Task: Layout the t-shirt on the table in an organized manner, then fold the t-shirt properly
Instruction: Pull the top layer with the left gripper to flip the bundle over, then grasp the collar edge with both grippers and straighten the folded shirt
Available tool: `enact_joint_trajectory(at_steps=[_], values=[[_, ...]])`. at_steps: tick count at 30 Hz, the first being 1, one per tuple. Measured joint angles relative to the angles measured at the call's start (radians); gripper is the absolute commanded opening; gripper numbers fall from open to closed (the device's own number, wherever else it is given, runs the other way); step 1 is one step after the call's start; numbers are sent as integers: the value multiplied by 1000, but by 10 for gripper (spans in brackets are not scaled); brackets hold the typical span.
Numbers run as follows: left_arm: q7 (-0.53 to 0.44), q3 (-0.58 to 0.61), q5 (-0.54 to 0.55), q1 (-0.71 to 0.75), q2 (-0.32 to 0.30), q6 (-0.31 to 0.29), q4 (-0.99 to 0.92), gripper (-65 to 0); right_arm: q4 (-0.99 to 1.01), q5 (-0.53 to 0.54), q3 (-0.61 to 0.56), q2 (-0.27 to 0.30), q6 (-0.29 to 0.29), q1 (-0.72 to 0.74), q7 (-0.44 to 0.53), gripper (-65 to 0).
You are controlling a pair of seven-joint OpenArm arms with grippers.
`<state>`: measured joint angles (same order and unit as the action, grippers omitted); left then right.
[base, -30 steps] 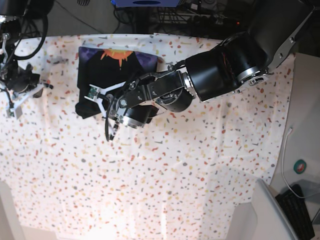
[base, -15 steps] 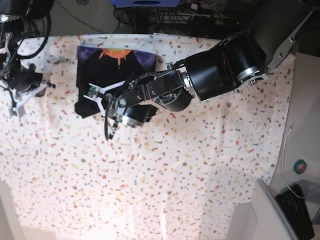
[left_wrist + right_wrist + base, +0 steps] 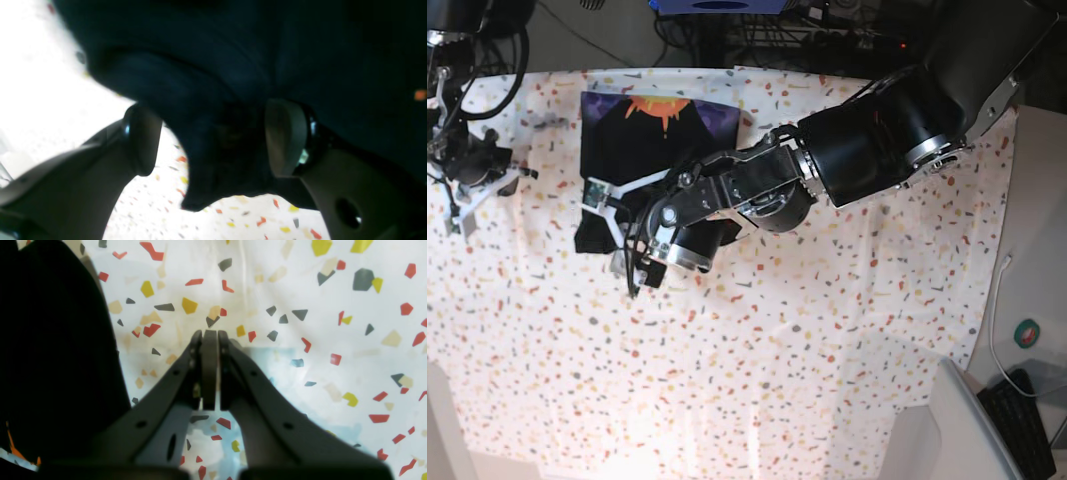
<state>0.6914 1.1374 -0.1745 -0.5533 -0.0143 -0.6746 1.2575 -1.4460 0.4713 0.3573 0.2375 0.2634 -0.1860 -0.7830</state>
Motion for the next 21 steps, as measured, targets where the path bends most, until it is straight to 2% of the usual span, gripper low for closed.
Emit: enact_joint_trajectory(at_steps=[2, 5, 6, 8, 9, 10, 11, 15, 16, 19, 21], values=[[34, -86, -5, 1, 1, -28, 39, -194, -2, 0, 0, 0, 0, 2, 1, -650], [141, -193, -19, 6, -10, -30, 135, -199, -29, -2, 0, -2, -1, -5, -4, -650], [167, -234, -20, 28, -11, -30, 186, -227, -61, -2, 0, -3, -1, -17, -2, -650], [216, -324, -19, 105, -13, -16, 311, -365, -141, 1, -2, -2, 1, -53, 2, -650], [225, -362, -14, 162, -22, -16, 380, -469, -191, 2, -2, -3, 4, -79, 0, -650], [226, -391, -14, 231, -33, -16, 443, -599, -239, 1, -2, -3, 3, -108, 2, -650], [232, -429, -13, 311, -39, -18, 489, -650, -284, 0, -3, -4, -3, -139, -3, -650], [241, -556, -24, 560, -49, -30, 542, -650, -397, 9, -109, -10, 6, -237, -3, -650], [220, -583, -21, 595, -46, -29, 538, -650, -407, 8, -140, -11, 7, -251, -5, -650], [74, -667, -23, 691, -68, -29, 536, -650, -407, 0, -240, -6, 6, -261, -6, -650], [46, -709, -31, 742, -83, -29, 527, -650, -406, 0, -296, -5, 6, -256, 0, -650]])
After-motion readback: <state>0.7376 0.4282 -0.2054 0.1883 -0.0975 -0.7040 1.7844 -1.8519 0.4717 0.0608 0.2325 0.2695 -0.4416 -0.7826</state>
